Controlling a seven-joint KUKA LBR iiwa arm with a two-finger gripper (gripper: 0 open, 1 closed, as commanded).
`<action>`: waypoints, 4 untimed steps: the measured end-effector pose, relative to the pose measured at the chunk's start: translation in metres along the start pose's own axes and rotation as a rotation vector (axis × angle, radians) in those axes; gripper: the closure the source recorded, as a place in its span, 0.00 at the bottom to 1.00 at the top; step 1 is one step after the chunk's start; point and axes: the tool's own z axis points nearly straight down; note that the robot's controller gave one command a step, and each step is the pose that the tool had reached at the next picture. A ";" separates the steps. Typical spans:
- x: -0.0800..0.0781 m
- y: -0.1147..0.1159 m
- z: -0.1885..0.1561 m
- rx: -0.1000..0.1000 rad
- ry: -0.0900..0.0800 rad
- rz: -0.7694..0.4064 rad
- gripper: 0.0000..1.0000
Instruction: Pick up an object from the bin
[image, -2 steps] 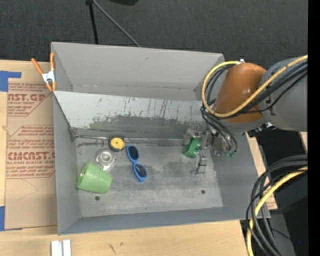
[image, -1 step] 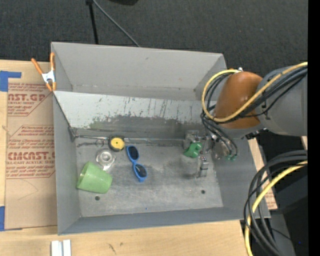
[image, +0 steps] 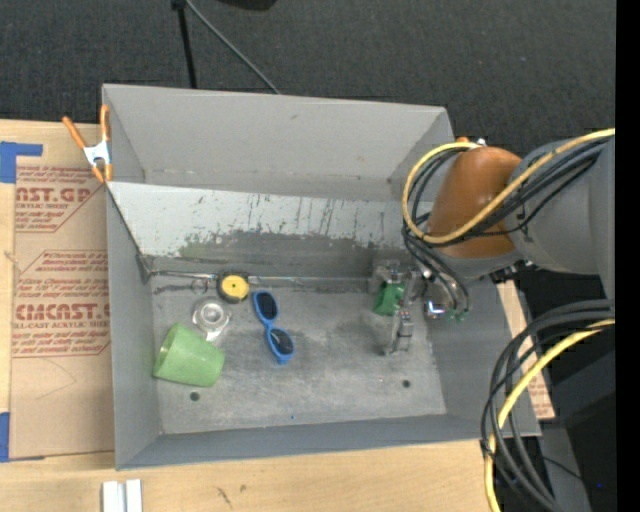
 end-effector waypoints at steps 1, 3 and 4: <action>0.000 0.000 -0.001 0.001 -0.001 0.000 1.00; 0.008 -0.022 -0.039 0.002 -0.003 0.228 0.00; -0.002 -0.033 -0.002 0.001 -0.010 0.218 0.00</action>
Offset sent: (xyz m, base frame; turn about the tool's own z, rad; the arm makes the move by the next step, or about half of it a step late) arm 0.0000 0.0000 0.0000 0.0000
